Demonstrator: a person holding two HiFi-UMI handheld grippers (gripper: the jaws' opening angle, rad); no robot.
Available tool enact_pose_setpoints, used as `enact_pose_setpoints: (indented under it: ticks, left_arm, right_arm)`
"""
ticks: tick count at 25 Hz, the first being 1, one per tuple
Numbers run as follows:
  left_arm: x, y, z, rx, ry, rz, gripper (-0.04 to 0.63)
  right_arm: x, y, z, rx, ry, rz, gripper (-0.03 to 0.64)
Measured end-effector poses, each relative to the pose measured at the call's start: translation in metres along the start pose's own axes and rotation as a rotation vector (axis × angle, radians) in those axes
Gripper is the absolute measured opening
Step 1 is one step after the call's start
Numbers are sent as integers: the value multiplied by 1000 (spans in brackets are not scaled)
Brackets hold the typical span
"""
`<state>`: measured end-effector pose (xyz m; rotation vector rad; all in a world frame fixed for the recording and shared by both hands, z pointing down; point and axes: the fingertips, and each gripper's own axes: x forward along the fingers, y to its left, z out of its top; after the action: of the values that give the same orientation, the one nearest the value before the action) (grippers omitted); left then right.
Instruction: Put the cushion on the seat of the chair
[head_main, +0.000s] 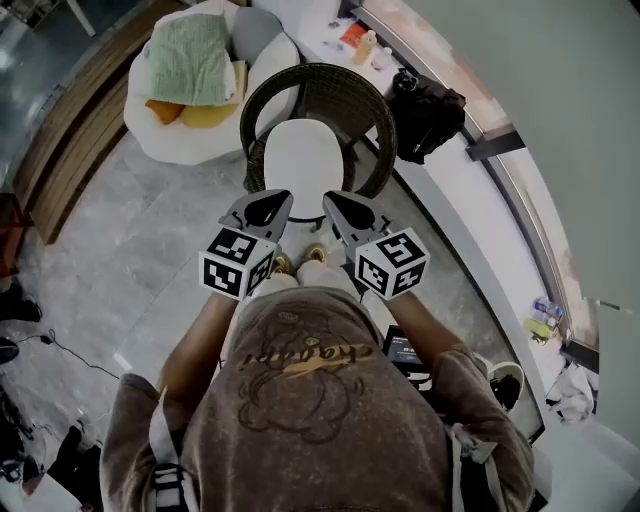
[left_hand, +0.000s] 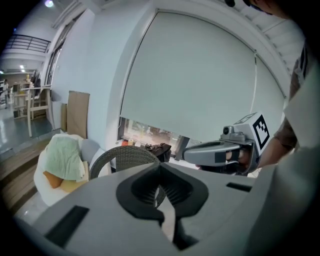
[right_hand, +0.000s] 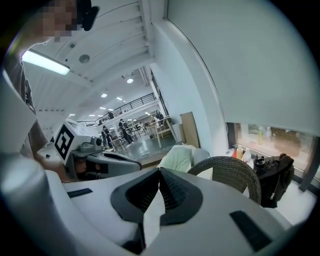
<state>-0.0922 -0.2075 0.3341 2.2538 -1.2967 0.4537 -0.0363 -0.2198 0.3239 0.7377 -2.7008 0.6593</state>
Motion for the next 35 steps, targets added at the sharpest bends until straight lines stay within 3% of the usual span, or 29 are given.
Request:
enact_pose_setpoints:
  ticks: [5, 14, 27, 35]
  left_arm:
    - [-31, -27, 19, 50, -67, -6, 5]
    - [-43, -40, 37, 65, -140, -31, 5]
    - [-44, -36, 36, 73, -153, -20, 5]
    - [-42, -34, 36, 62, -150, -15, 5]
  right_arm:
    - [-35, 24, 17, -17, -59, 7, 20]
    - [-62, 33, 55, -112, -154, 44, 20]
    - [-55, 51, 62, -163, -189, 174, 20]
    - [-54, 52, 64, -185, -168, 208, 20]
